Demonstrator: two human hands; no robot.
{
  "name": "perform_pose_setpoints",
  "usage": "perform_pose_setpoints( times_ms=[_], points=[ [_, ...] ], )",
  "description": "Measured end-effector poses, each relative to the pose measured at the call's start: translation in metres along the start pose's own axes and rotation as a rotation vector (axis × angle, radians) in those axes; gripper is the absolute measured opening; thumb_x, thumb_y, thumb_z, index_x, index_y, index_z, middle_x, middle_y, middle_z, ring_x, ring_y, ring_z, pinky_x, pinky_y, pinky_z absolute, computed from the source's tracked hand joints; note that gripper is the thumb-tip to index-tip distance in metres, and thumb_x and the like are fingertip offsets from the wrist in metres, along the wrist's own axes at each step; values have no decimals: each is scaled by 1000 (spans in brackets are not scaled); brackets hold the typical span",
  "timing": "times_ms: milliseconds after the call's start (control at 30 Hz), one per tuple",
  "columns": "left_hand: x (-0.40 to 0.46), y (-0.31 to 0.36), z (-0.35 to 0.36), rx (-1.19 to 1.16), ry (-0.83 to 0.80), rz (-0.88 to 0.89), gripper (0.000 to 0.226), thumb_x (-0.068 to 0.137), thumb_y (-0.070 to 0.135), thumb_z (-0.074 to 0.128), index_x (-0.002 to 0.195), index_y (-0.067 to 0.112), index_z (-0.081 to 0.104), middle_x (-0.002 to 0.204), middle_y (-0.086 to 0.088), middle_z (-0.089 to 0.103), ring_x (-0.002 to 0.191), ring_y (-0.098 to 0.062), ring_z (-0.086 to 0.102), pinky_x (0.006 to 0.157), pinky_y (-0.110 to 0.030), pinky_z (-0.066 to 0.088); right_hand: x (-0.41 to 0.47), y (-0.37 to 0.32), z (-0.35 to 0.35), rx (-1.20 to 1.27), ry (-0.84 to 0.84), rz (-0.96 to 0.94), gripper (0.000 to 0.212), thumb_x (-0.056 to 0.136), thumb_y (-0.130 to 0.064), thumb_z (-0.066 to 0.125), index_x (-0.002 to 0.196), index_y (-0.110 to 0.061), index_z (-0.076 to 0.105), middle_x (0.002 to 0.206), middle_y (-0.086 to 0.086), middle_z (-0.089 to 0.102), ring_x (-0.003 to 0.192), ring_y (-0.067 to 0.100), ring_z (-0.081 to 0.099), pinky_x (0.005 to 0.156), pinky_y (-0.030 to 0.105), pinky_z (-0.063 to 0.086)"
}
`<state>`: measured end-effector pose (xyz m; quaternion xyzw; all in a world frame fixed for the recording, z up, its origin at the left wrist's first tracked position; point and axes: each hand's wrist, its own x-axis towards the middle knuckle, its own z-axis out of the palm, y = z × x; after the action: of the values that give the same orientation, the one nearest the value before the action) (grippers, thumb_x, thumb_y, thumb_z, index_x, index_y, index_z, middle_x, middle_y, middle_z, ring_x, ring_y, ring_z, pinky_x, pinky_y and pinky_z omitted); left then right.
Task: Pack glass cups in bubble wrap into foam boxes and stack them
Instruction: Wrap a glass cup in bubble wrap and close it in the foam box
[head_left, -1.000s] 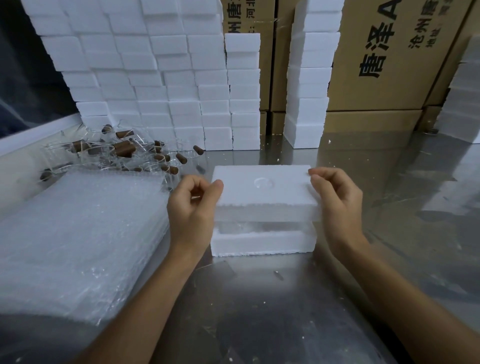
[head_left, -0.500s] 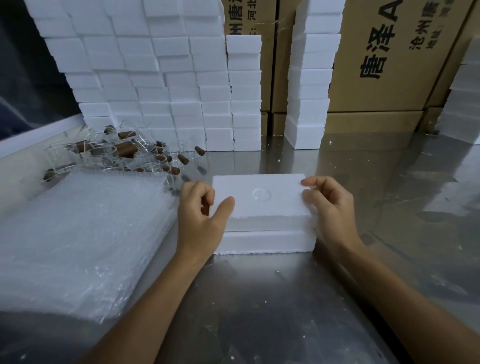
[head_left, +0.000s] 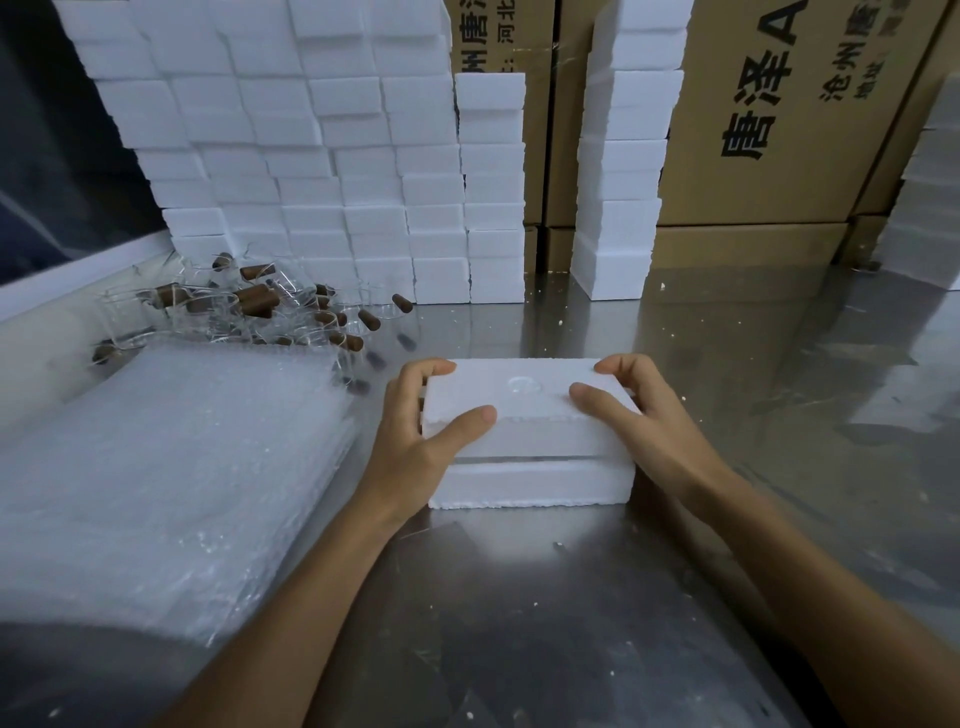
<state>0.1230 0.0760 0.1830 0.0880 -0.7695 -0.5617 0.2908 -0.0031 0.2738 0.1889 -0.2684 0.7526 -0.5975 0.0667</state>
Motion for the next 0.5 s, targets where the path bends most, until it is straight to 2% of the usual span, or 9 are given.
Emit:
perform_pose_setpoints(
  times_ms=[100, 233, 333, 400, 500],
  points=[
    [1, 0, -4, -64, -43, -35, 64, 59, 62, 73, 116, 38, 55, 116, 17, 61, 110, -6, 59, 80, -14, 47, 0, -6, -8, -47, -76, 14, 60, 66, -71, 67, 115, -40, 52, 117, -16, 58, 101, 4, 60, 71, 16, 47],
    [4, 0, -15, -38, -108, -49, 66, 56, 55, 81, 113, 40, 54, 112, 26, 60, 113, -5, 57, 81, -19, 52, 3, -9, -19, -52, -165, 25, 76, 50, -74, 75, 112, -36, 55, 120, -12, 58, 104, 11, 61, 72, 20, 53],
    [4, 1, -18, -7, -184, -54, 71, 52, 54, 84, 115, 44, 52, 111, 33, 57, 116, -5, 53, 81, -18, 54, 6, -9, -27, -39, -156, -4, 73, 48, -69, 84, 106, -32, 60, 118, -8, 61, 101, 15, 65, 66, 20, 56],
    [3, -1, -19, 6, -218, -54, 74, 50, 55, 84, 116, 47, 52, 118, 26, 57, 119, -7, 52, 86, -23, 55, 6, -7, -32, -45, -210, -15, 72, 47, -66, 83, 108, -36, 58, 121, -7, 59, 107, 17, 63, 71, 24, 59],
    [5, -3, -22, 4, -213, -61, 73, 48, 53, 87, 114, 50, 55, 120, 22, 59, 120, -10, 53, 92, -34, 56, 4, -2, -32, -77, -322, -27, 81, 46, -61, 88, 117, -49, 52, 126, -11, 56, 115, 14, 59, 89, 34, 58]
  ],
)
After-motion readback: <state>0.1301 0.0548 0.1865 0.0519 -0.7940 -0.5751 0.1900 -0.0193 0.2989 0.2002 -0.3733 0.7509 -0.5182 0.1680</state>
